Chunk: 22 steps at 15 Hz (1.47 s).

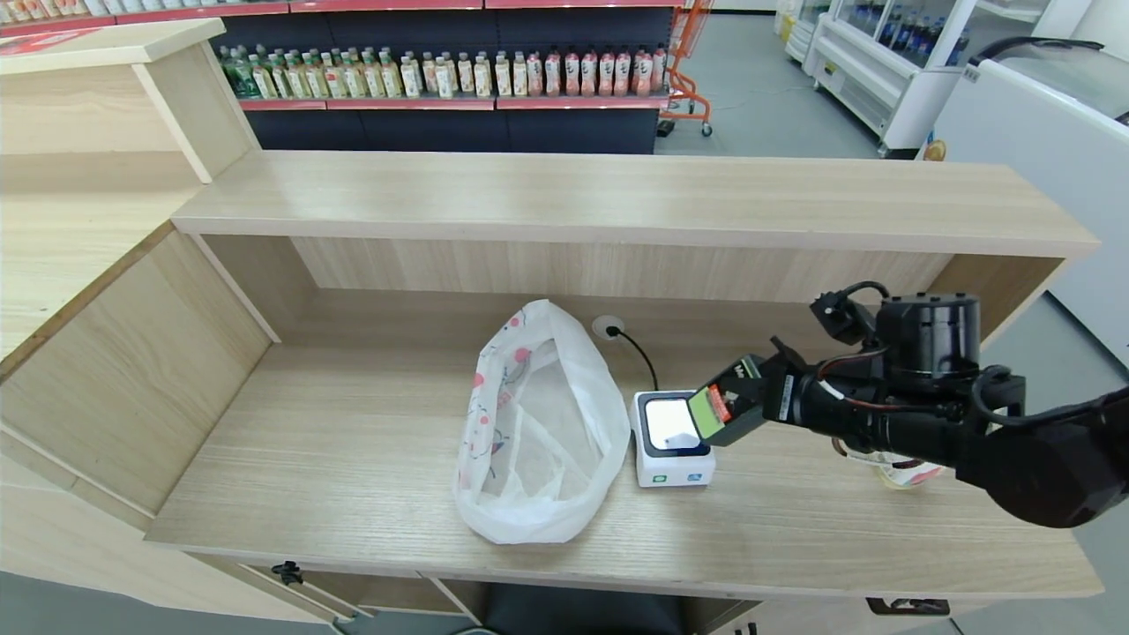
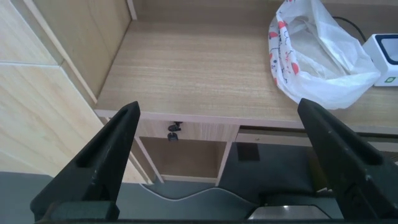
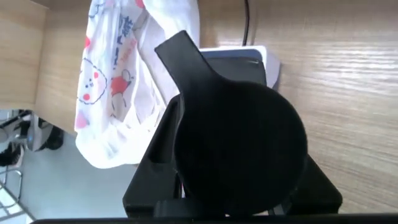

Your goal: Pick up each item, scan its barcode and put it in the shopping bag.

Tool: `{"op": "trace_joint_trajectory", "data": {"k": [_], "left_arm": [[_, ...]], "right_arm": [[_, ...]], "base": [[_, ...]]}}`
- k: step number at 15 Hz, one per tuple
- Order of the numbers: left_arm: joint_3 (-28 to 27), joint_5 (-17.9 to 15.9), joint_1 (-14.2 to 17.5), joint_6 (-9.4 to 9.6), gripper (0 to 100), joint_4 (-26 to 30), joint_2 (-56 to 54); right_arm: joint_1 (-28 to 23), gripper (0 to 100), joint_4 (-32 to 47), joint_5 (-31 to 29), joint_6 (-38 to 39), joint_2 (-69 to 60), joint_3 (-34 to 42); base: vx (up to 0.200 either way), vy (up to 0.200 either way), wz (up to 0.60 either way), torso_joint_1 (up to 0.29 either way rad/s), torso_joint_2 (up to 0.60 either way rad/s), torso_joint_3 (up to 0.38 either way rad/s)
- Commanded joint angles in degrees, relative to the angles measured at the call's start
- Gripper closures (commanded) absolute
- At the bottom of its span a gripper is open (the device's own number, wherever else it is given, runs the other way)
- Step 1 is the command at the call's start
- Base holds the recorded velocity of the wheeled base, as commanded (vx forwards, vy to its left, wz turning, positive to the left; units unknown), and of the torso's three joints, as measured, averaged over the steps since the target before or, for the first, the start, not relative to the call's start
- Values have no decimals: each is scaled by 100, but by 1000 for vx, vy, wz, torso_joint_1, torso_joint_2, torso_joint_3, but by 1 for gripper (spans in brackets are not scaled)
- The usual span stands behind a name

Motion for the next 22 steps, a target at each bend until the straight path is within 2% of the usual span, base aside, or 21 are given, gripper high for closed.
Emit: {"op": "trace_joint_trajectory", "data": {"k": [1,12,17,22], "left_arm": [[0,-2,-4,-2,0,-2,0],[0,-2,-4,7,0,-2,9],[0,-2,-4,16,0,-2,9],[0,-2,-4,16,0,-2,0]], "right_arm": [[86,100,-27,19,3,382,-38],[253,100,-27,54,38,1024,-768],[333,100,-440,124,38,1349,-785],[350,100,-440,124,38,1428,-794]], "base": [[0,0,0,0,0,0],[0,0,0,0,0,0],[0,0,0,0,0,0],[0,0,0,0,0,0]]}}
